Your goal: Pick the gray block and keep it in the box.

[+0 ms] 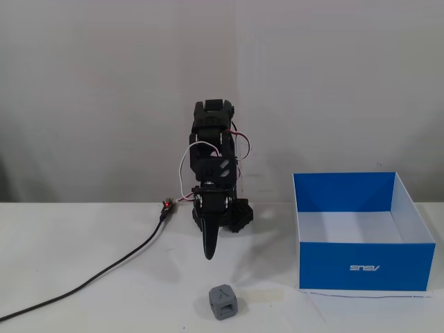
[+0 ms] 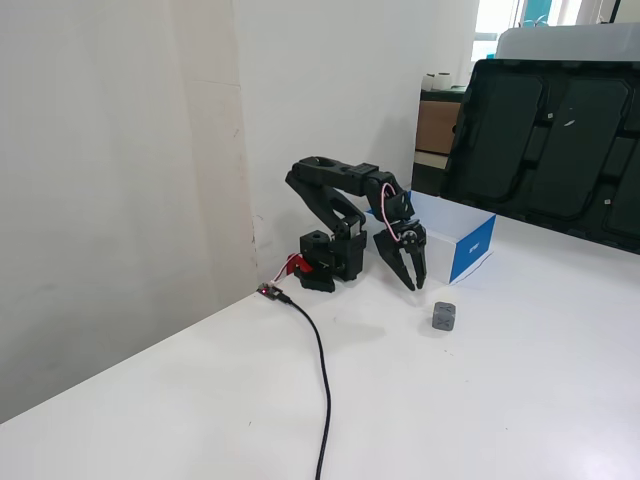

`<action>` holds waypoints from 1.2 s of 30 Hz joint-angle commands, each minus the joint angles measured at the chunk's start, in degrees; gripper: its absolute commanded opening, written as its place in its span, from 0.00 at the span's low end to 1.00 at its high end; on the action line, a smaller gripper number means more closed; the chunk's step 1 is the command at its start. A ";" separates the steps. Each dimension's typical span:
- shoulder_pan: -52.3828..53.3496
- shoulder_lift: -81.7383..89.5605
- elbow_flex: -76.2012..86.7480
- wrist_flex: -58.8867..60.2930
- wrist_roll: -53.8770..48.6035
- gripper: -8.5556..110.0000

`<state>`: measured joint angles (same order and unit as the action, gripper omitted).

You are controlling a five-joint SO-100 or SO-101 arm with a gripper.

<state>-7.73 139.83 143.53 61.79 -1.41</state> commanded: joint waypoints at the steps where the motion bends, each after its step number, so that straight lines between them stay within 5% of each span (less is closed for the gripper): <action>1: -0.97 -2.55 -5.98 -1.93 -2.29 0.07; 16: -0.09 -31.46 -23.82 -0.35 -7.38 0.11; 19: 0.09 -36.47 -26.89 0.09 -7.47 0.19; 27: -1.32 -38.32 -27.07 -0.70 -7.73 0.29; 36: -4.75 -39.29 -25.93 -1.93 -7.82 0.29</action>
<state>-11.60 100.28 120.15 61.26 -8.53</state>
